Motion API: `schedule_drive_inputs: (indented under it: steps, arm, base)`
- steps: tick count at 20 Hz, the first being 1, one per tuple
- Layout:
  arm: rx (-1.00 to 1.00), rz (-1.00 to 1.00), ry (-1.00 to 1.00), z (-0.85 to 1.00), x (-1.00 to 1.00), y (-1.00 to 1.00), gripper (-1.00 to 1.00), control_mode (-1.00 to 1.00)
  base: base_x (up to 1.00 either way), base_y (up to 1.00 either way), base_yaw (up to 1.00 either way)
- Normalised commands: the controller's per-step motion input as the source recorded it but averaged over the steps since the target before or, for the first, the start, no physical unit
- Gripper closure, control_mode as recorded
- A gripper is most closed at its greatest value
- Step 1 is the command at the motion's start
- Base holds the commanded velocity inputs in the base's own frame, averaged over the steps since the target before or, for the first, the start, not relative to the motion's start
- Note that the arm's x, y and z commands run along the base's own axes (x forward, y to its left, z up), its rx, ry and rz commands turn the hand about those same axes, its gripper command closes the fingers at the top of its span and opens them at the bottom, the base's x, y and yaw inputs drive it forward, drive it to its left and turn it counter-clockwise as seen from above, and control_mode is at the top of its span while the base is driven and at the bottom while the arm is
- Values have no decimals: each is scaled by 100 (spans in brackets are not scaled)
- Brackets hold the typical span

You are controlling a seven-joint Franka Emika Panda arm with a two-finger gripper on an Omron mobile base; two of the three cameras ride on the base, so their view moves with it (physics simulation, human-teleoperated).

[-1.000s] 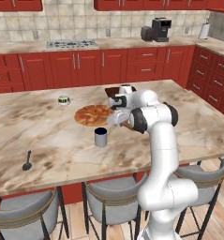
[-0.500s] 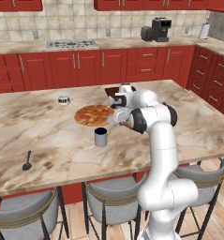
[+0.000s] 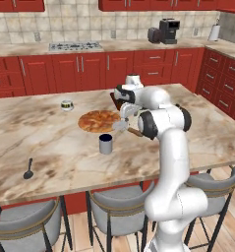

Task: Take the pizza cutter from the drawer on the left and place it on the dining counter for cutting.

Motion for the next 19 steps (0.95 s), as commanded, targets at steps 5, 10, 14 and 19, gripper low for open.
schedule_drive_inputs:
  steps: [5, 10, 14, 19]
  arm:
    - [-1, -4, -12, 96, -90, 8, -100, -100]
    - [0, -6, -13, 60, -100, 1, -100, -100]
    - [0, -5, -15, 30, -100, 0, -100, -100]
    - [0, -7, -7, 10, -100, 0, -100, -100]
  base:
    - [0, 0, 0]
    - [0, 0, 0]
    - [0, 0, 0]
    - [0, 0, 0]
